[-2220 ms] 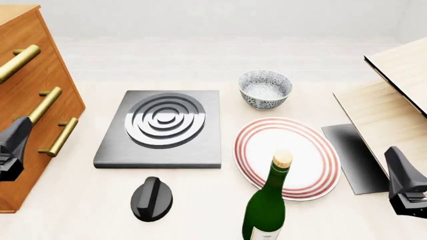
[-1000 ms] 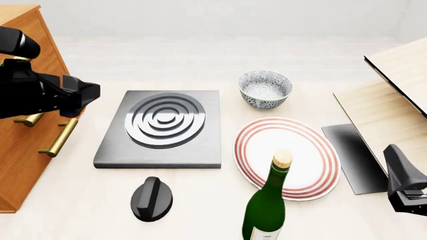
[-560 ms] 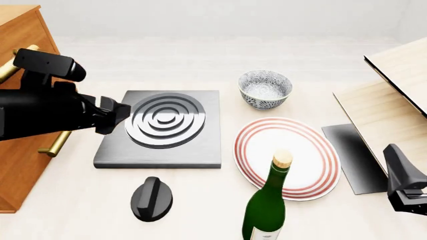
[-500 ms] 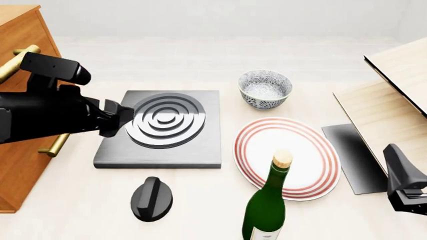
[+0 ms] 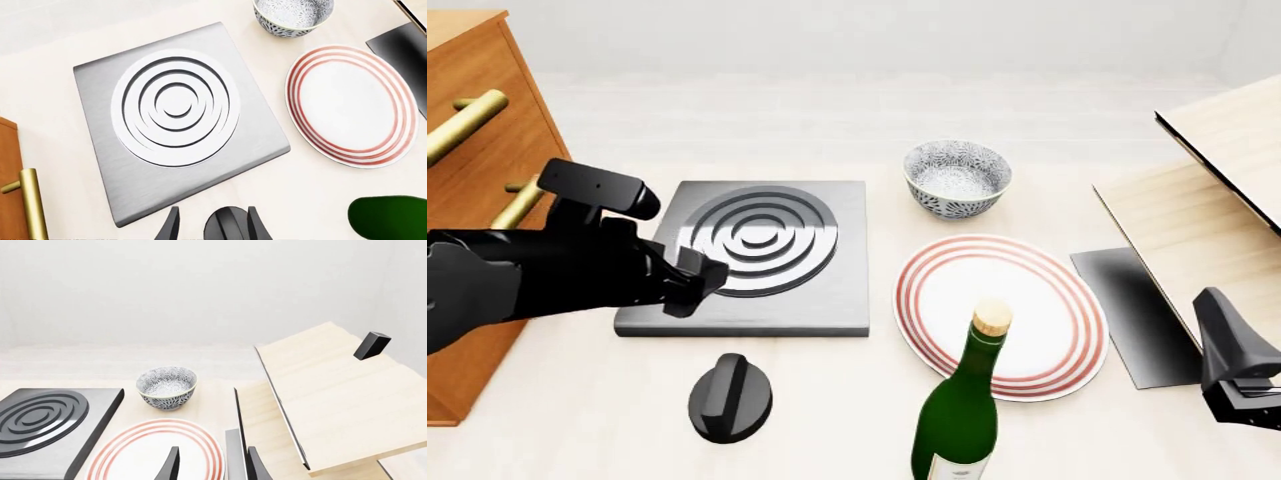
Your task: Turn on the stove.
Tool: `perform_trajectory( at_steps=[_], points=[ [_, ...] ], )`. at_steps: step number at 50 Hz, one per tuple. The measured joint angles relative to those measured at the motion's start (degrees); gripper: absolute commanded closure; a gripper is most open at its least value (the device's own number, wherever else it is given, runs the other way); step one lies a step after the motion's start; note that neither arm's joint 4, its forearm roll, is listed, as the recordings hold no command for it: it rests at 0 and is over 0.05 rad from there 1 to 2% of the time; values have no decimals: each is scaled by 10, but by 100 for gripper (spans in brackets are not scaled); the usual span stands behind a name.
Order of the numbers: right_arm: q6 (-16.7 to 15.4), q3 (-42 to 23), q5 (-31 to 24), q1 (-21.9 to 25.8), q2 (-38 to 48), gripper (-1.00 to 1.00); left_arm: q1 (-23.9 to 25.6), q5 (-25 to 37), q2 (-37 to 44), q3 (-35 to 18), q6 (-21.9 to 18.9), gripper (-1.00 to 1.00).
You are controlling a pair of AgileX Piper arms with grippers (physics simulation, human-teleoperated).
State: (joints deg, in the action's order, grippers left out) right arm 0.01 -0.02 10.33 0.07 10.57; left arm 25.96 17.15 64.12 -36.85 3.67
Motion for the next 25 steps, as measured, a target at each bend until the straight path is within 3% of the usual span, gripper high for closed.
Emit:
perform_trajectory(
  at_steps=[25],
  points=[
    [0,0,-1,0,-1,-100,2,-72,59,46,14,-100]
  ],
)
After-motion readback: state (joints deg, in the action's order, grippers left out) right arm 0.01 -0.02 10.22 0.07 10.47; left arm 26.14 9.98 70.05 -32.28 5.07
